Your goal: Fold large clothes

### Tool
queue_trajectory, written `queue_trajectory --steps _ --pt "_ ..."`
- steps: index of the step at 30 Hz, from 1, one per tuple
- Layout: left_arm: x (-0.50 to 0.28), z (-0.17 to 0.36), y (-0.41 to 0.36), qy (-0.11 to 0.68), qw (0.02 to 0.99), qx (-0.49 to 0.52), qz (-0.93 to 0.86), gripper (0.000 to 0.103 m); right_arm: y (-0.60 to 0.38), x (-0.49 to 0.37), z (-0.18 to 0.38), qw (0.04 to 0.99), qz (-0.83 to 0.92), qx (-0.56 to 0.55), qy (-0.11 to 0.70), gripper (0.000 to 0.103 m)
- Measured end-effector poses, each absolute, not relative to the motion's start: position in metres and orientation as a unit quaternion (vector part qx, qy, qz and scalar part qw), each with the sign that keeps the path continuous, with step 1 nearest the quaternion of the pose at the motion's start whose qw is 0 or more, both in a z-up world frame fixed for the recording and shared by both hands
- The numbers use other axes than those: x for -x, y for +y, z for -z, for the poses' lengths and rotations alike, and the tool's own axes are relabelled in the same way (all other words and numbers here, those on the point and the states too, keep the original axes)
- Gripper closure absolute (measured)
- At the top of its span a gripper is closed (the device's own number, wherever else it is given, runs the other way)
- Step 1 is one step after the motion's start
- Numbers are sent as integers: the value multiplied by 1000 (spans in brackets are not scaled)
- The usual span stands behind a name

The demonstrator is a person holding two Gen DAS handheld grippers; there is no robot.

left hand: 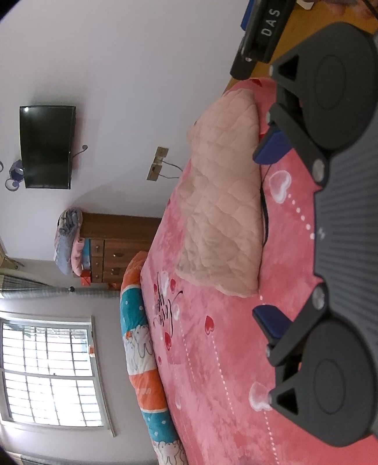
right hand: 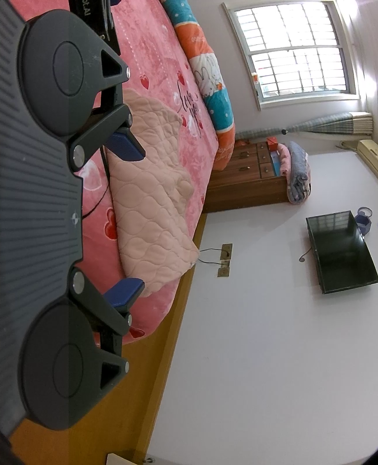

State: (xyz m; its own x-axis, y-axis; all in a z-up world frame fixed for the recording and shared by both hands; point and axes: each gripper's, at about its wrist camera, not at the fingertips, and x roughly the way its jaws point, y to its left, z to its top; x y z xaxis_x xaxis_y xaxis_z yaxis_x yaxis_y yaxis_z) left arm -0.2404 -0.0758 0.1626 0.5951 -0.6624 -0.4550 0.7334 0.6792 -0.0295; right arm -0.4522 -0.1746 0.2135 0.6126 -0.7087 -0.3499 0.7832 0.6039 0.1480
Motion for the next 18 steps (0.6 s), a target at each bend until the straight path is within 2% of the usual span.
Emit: queue_trajectory --steps 18 --pt "230 -147 -83 230 886 -84 394 1 -176 447 -211 885 423 -138 137 0"
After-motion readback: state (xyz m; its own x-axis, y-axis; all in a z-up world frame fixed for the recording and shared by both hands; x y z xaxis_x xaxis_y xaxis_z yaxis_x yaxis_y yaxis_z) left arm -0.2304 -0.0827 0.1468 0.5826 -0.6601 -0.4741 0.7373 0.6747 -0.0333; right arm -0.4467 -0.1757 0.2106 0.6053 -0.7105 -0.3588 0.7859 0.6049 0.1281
